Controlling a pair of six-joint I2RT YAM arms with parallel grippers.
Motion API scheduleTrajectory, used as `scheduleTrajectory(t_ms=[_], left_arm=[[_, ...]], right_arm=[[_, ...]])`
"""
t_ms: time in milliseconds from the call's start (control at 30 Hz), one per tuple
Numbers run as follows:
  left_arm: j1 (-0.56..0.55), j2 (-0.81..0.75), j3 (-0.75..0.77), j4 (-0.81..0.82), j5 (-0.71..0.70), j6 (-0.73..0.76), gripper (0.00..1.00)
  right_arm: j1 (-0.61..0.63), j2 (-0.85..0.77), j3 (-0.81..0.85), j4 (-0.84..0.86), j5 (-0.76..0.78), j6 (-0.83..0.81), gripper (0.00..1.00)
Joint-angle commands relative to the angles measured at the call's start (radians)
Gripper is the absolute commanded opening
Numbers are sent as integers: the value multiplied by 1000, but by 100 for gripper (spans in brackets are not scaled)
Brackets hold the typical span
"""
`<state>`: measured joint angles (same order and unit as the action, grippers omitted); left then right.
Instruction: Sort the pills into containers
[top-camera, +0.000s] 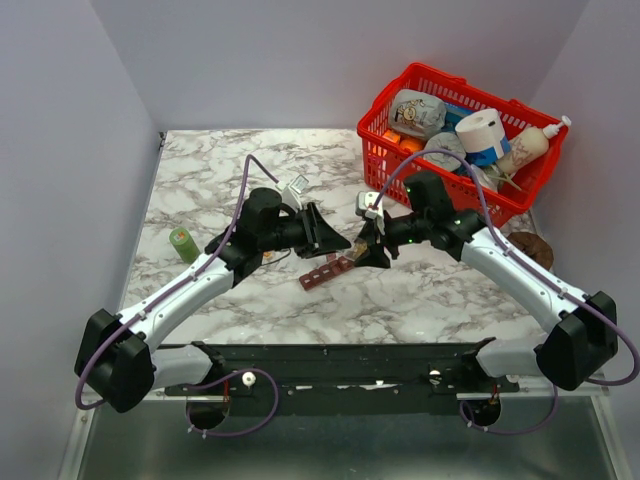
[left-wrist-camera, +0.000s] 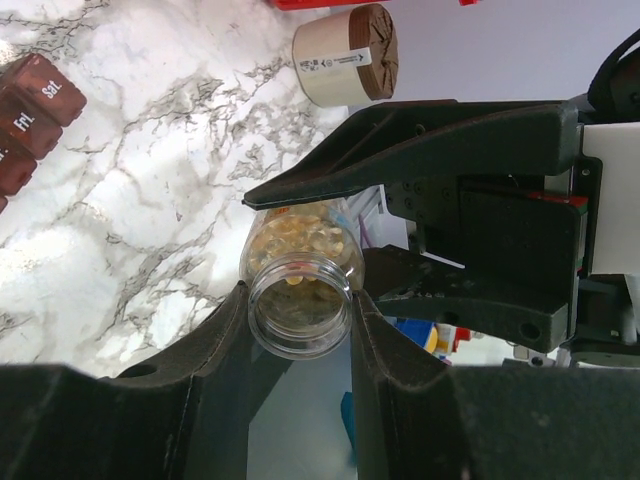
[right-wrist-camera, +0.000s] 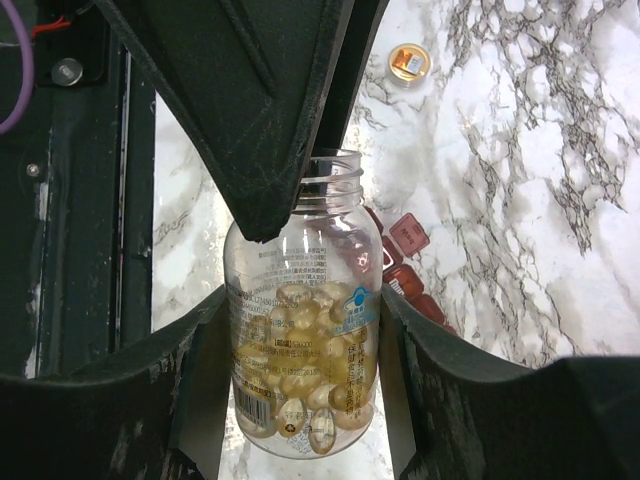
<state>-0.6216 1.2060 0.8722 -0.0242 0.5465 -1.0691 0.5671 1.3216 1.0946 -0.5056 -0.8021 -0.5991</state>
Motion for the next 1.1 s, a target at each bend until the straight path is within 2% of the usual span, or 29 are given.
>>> scheduleTrajectory(t_ms=[0,33,167,433,767,1067], left_arm=[[-12,-26,22,195,102,-120,0],[-12,-25,24,193,101,-118,0],[-10,-23,33,188,98,-121,0],[-12,-17,42,179,95,-120,0],[-12,-13,56,121,86,-85,0],[-12,24,145,-126,44,83,0]], right_arm=[[13,16,13,49,-66,-1,44],[13,21,13,49,-69,-1,49],[13,27,13,47,-68,-5,56],[13,37,16,49,-49,-11,65],[13,48,30,52,-39,-1,64],[13,33,48,55,-12,19,67]])
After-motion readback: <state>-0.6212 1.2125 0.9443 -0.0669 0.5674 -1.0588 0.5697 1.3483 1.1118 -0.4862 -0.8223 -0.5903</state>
